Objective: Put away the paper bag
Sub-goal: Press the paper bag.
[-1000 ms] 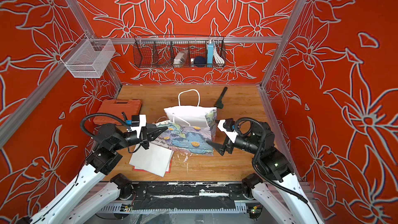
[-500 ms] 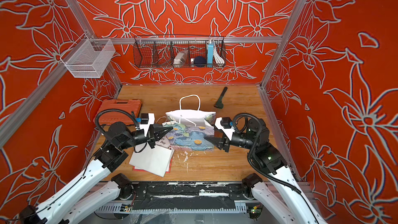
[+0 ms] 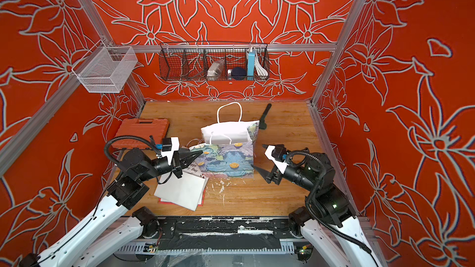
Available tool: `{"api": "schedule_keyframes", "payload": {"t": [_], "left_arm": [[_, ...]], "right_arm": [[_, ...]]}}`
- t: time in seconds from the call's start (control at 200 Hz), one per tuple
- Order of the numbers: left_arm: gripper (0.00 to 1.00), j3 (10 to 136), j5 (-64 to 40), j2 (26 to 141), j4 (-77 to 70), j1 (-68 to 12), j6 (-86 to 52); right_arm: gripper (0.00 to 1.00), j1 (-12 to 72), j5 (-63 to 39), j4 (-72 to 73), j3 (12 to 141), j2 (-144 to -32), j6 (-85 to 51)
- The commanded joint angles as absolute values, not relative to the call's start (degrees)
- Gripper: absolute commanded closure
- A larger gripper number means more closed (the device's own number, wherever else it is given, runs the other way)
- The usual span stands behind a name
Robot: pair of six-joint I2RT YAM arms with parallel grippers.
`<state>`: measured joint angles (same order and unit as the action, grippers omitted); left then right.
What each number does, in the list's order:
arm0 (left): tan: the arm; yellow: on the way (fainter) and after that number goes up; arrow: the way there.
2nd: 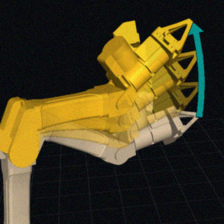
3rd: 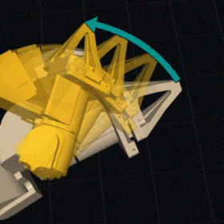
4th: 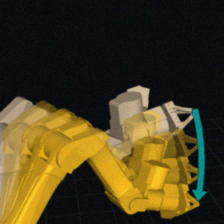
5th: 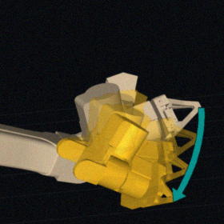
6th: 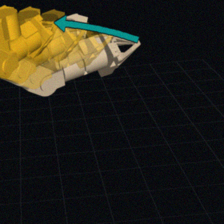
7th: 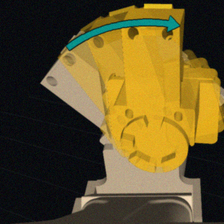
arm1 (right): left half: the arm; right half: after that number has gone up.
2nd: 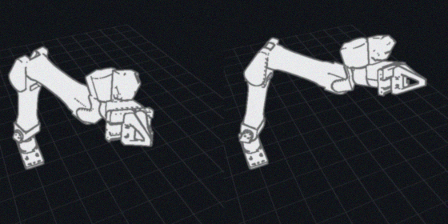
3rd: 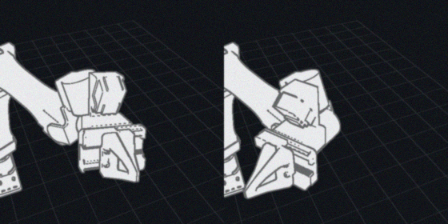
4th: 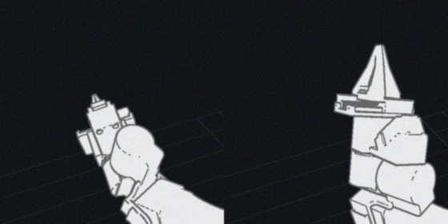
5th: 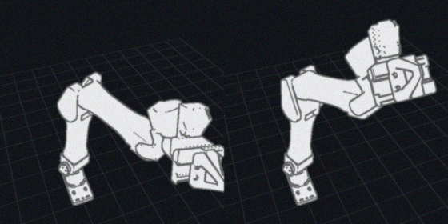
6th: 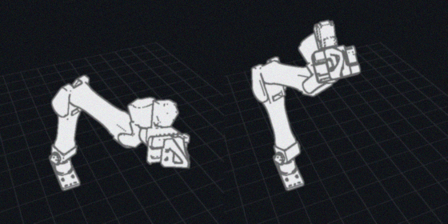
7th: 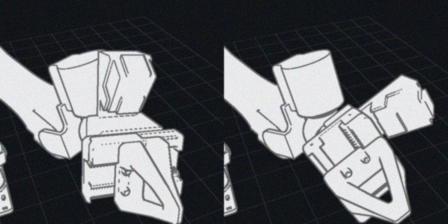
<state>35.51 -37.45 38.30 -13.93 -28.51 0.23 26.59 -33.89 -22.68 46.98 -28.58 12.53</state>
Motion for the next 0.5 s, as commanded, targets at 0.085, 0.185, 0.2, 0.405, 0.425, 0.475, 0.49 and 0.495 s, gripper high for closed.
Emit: {"api": "schedule_keyframes", "payload": {"t": [0.085,0.185,0.2,0.405,0.425,0.475,0.49,0.495], "left_arm": [[1.0,34.55,-39.98,34.76,-13.13,-28.83,2.85],[1.0,33.91,-42.19,33.65,-13.91,-28.81,3.27],[1.0,33.7,-42.45,33.47,-14.17,-28.83,3.18],[1.0,32.92,-45.37,33.46,-15.64,-29.0,2.81],[1.0,32.89,-45.51,33.55,-15.71,-29.0,2.81],[1.0,32.63,-45.7,33.66,-16.04,-29.09,2.89],[1.0,32.63,-45.77,33.66,-16.24,-29.09,2.82],[1.0,32.62,-45.78,33.66,-16.3,-29.09,2.82]], "right_arm": [[0.09,26.44,-34.06,-28.58,50.89,-29.63,16.58],[0.04,26.43,-40.23,-27.18,52.06,-30.96,15.15],[0.04,26.45,-40.83,-26.9,52.22,-31.13,14.98],[0.02,26.45,-45.94,-26.47,55.48,-32.75,15.93],[0.02,26.45,-46.55,-26.91,55.81,-32.86,16.33],[0.02,26.45,-47.02,-27.74,56.69,-33.12,17.03],[0.02,26.48,-46.81,-27.79,56.83,-33.1,17.09],[0.02,26.47,-46.79,-27.83,56.85,-33.12,17.12]]}}
